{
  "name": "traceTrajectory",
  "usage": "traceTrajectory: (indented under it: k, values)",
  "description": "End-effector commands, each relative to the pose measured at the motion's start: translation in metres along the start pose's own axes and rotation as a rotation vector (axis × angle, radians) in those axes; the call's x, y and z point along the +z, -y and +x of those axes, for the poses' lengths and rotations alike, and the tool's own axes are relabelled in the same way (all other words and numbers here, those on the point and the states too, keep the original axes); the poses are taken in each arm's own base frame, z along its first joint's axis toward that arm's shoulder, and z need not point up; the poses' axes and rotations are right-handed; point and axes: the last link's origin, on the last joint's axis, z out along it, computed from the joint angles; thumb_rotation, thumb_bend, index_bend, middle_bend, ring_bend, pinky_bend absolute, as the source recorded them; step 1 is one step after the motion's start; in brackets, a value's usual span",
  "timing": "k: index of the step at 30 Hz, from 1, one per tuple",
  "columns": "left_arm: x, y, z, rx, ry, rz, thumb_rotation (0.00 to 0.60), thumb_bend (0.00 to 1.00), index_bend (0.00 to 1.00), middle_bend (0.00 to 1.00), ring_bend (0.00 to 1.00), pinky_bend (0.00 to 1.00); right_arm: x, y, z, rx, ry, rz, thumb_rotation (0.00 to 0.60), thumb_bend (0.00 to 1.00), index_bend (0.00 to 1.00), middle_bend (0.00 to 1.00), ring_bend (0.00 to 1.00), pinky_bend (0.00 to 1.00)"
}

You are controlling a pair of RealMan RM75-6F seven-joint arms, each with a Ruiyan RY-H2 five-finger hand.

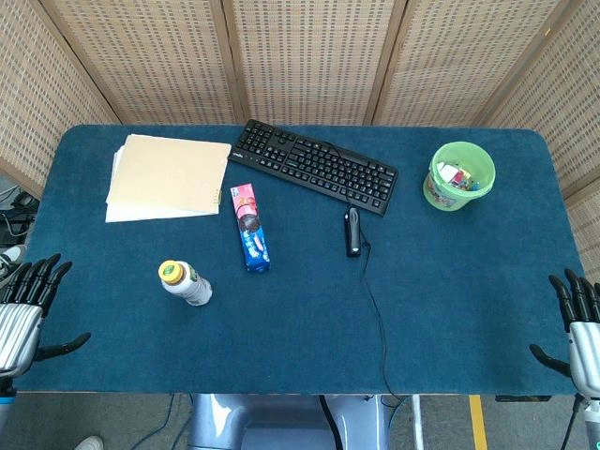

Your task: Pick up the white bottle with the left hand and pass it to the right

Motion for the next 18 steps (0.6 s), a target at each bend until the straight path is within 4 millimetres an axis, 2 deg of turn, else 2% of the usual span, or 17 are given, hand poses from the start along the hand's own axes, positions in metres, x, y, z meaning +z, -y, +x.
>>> traceTrajectory:
  k: [1, 9, 14, 18]
  values:
    - [0.001, 0.0, -0.001, 0.002, 0.002, -0.004, 0.6, 0.0, 0.0, 0.0, 0.0, 0.0, 0.0, 0.0, 0.0, 0.002, 0.005, -0.003, 0.6, 0.0, 0.07, 0.0, 0.0, 0.0]
    - [0.011, -0.006, -0.001, 0.002, 0.015, -0.049, 0.6, 0.0, 0.0, 0.0, 0.0, 0.0, 0.0, -0.003, 0.0, 0.005, 0.015, -0.014, 0.6, 0.0, 0.06, 0.0, 0.0, 0.0]
    - [0.041, -0.028, 0.013, 0.113, 0.017, -0.189, 0.6, 0.0, 0.0, 0.0, 0.0, 0.0, 0.001, -0.004, 0.003, 0.014, 0.009, -0.021, 0.6, 0.0, 0.06, 0.0, 0.0, 0.0]
    - [0.076, -0.056, 0.031, 0.25, 0.055, -0.316, 0.6, 0.0, 0.0, 0.0, 0.0, 0.0, 0.002, -0.005, 0.005, 0.017, 0.005, -0.029, 0.6, 0.0, 0.06, 0.0, 0.0, 0.0]
